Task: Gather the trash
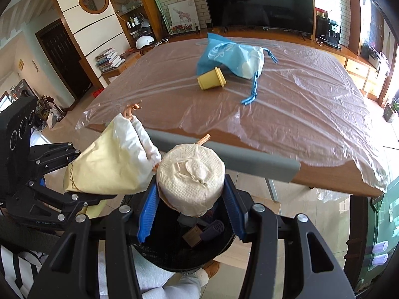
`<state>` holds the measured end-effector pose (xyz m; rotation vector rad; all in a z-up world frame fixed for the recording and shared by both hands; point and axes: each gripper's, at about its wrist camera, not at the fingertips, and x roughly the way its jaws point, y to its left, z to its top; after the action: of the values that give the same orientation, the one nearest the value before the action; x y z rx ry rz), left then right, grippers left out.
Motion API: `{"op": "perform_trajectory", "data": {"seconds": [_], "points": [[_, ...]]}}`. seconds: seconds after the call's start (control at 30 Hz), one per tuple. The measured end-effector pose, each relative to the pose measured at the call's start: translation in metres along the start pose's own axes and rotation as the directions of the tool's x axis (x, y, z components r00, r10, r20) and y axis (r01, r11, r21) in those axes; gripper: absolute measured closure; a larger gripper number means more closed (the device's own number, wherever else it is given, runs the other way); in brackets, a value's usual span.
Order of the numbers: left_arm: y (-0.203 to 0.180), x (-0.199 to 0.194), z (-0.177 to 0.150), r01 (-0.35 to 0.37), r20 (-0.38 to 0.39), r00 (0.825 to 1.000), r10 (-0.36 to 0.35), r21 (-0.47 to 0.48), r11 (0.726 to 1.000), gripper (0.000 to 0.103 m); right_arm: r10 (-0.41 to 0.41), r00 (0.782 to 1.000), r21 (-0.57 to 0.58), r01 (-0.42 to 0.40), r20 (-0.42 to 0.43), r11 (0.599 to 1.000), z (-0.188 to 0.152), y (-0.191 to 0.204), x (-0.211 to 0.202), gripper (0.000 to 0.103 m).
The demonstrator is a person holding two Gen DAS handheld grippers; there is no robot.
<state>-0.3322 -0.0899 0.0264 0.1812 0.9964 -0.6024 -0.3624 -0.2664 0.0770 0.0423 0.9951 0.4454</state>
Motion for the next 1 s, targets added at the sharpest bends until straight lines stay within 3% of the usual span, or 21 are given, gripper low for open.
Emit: {"op": "perform_trajectory", "data": {"seconds": [0.23, 1.0], "points": [[-0.006, 0.01, -0.02, 0.006, -0.064, 0.998, -0.004, 0.031, 1.0, 0.047, 0.006, 0.999, -0.032, -0.007, -0.034, 0.999, -0.014, 0.006, 0.003, 0.054], [0.008, 0.06, -0.055, -0.003, -0.209, 0.978, -0.008, -0.052, 0.999, 0.047, -0.01, 0.987, -0.064, -0.001, -0.163, 0.998, -0.047, 0.021, 0.053, 0.054]]}}
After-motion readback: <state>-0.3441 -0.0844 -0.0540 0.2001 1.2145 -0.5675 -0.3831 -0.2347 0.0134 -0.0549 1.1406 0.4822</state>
